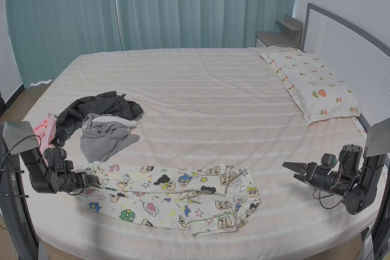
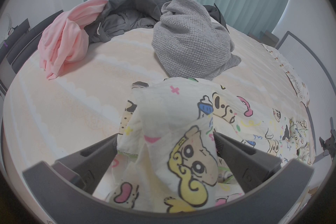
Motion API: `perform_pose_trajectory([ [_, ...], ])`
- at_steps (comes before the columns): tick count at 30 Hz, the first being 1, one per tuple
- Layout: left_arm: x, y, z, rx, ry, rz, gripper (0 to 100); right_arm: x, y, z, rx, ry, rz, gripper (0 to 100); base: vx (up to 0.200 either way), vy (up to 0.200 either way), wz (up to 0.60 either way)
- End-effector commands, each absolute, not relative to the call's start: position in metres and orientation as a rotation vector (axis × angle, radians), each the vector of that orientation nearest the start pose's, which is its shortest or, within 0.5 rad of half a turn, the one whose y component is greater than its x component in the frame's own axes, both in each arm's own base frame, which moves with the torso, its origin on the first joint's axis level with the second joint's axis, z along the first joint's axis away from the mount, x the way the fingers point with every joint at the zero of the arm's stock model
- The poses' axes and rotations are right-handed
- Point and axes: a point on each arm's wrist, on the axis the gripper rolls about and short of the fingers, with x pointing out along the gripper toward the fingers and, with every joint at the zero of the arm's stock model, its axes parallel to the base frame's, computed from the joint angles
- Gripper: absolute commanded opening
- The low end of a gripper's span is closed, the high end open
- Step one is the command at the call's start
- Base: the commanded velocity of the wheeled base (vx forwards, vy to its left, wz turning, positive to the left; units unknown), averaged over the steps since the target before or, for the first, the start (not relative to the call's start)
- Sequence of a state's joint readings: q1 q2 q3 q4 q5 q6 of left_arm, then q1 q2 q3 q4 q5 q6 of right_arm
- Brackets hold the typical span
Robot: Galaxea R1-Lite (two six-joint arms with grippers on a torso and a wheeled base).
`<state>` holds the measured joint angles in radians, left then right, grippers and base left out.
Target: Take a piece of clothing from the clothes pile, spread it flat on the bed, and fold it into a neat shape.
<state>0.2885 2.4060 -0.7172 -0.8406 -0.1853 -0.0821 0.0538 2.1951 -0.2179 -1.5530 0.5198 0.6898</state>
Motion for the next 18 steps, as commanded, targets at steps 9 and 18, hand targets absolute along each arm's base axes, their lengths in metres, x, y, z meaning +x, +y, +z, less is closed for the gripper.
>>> perform_pose_trajectory([
  [9,0.335,0.085,-0.061,-0.28,0.832,0.123,0,0.266,0.027,0.013,0.756,0.59,0.411,100,0.0,0.0,0.0],
  [18,0.328,0.096,-0.025,-0.278,0.767,0.158,0,0.265,0.027,0.013,0.754,0.591,0.41,100,0.0,0.0,0.0],
])
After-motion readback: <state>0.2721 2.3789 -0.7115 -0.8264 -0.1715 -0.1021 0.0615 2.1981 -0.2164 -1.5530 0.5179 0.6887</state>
